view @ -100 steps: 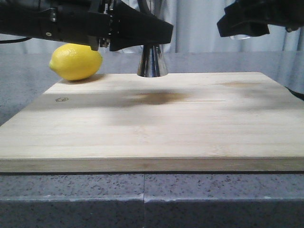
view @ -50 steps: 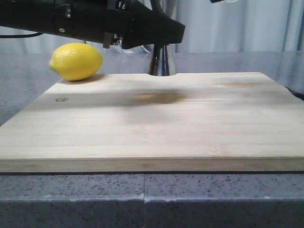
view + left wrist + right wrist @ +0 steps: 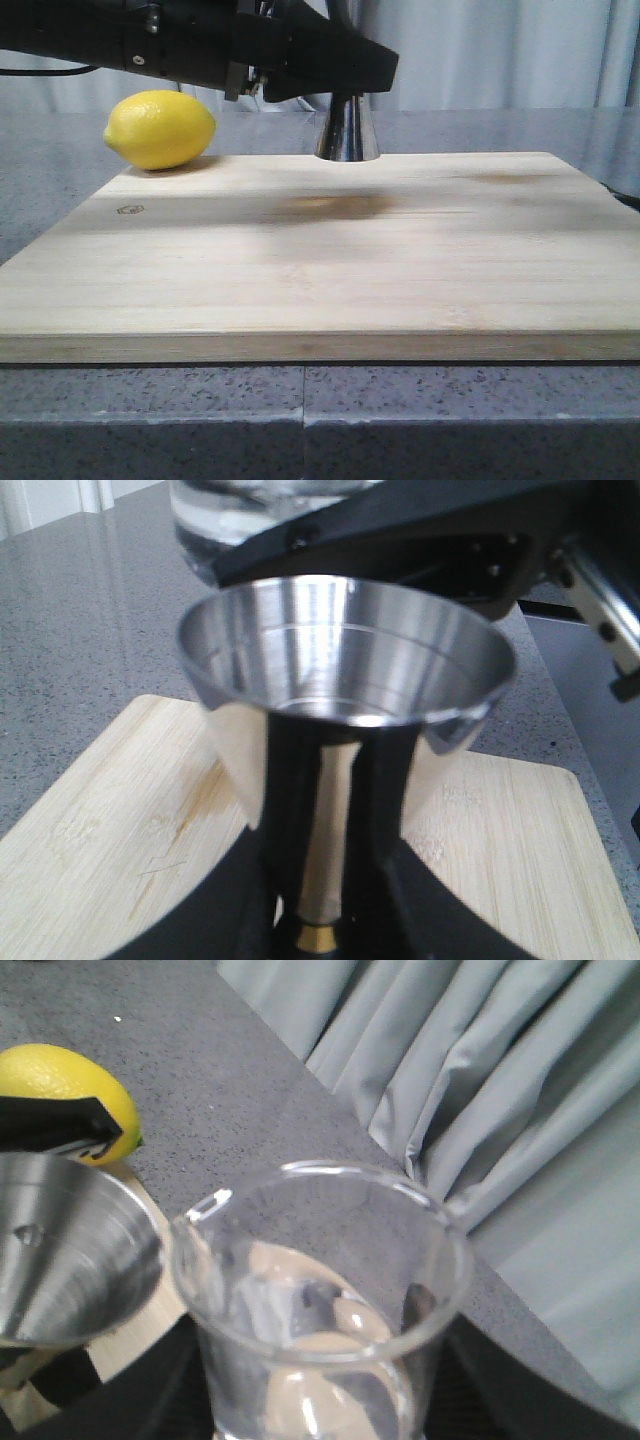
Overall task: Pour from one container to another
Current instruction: 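Lift the jigger with the left gripper and the beaker with the right gripper, then tilt the beaker with the right gripper, pouring liquid into the jigger cup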
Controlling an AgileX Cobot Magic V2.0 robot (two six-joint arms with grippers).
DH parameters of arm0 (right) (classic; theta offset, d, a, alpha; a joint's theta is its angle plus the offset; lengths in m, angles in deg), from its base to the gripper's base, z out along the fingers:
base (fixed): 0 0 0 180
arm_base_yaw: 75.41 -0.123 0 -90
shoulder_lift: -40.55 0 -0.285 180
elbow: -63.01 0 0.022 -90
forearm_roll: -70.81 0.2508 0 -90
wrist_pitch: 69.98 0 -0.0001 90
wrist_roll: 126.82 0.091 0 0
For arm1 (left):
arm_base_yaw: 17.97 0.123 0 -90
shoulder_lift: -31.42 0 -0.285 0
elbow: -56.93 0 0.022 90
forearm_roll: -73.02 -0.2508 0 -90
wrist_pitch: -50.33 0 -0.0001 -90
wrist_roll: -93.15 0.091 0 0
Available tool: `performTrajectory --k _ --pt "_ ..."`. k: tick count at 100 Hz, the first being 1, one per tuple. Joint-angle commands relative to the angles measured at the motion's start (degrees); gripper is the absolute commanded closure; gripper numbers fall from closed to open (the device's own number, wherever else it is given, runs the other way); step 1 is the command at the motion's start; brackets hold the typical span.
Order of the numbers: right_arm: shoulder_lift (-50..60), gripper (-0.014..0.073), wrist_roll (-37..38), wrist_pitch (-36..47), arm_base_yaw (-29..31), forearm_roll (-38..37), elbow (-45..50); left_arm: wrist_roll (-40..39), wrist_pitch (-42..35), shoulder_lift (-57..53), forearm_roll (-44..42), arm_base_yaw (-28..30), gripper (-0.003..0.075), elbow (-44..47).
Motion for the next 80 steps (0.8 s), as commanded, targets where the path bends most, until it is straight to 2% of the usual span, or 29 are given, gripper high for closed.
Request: performTrajectory --k 1,80 --pt "1.9 0.0282 -0.3 5.2 -0.5 -3.1 -2.2 -0.7 3.1 -2.3 3.7 -0.5 0.0661 -1.8" --pt "1.9 0.0282 -0.3 6.2 -0.5 -19.3 -2.2 -0.7 4.6 -2.3 2.8 -0.5 0.0661 -1.8"
